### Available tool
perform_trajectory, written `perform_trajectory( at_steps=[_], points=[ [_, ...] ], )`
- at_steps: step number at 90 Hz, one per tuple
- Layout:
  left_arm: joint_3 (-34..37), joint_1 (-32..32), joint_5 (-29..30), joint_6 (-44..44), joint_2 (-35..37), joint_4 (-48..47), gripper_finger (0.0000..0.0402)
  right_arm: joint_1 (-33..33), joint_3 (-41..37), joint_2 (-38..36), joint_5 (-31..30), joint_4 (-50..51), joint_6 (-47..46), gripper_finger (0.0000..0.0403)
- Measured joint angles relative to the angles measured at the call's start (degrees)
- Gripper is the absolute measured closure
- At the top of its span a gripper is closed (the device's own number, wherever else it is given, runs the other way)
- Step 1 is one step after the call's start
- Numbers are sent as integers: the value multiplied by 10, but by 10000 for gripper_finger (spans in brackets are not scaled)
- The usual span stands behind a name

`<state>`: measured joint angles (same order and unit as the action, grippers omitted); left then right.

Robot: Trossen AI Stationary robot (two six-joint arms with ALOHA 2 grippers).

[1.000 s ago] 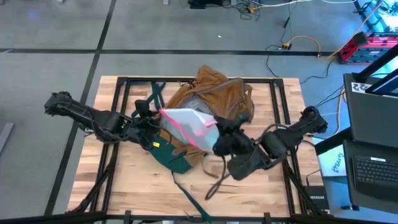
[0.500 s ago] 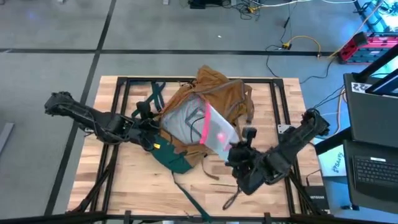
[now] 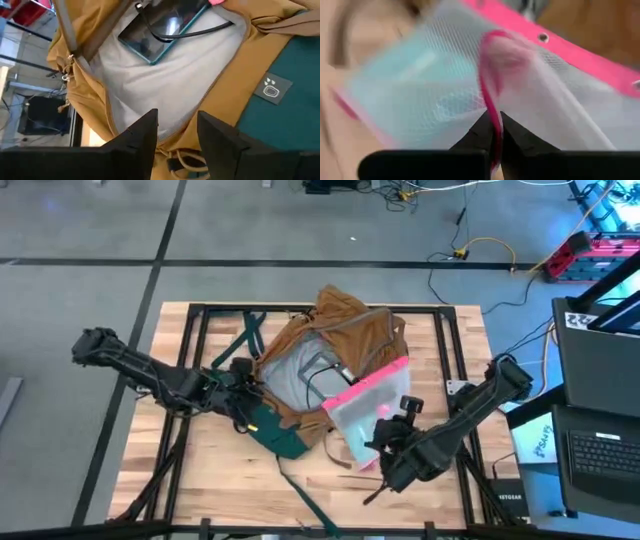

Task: Unpack backpack
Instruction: Remove the pink zipper pouch from the brown backpack

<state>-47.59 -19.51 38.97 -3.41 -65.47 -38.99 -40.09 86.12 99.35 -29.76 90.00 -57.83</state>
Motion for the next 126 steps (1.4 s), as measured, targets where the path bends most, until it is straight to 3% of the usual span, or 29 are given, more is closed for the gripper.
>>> perform_trajectory(
  at_steps=[27, 53, 81, 92, 115, 126],
  points=[
    [14, 0, 0, -16, 0, 28, 278, -19, -136, 0, 155, -22, -120, 402],
    [14, 0, -28, -26, 0, 52, 278, -32, -158, 0, 138, -31, -160, 368],
    [14, 0, -28, -26, 0, 52, 278, -32, -158, 0, 95, -30, -160, 203],
    [14, 0, -28, -25, 0, 52, 278, -30, -158, 0, 66, -30, -158, 159],
    [14, 0, -28, -24, 0, 52, 278, -30, -150, 0, 52, 0, -155, 143],
    [14, 0, -28, -24, 0, 52, 278, -30, -139, 1, -7, -41, -133, 143]
  ],
)
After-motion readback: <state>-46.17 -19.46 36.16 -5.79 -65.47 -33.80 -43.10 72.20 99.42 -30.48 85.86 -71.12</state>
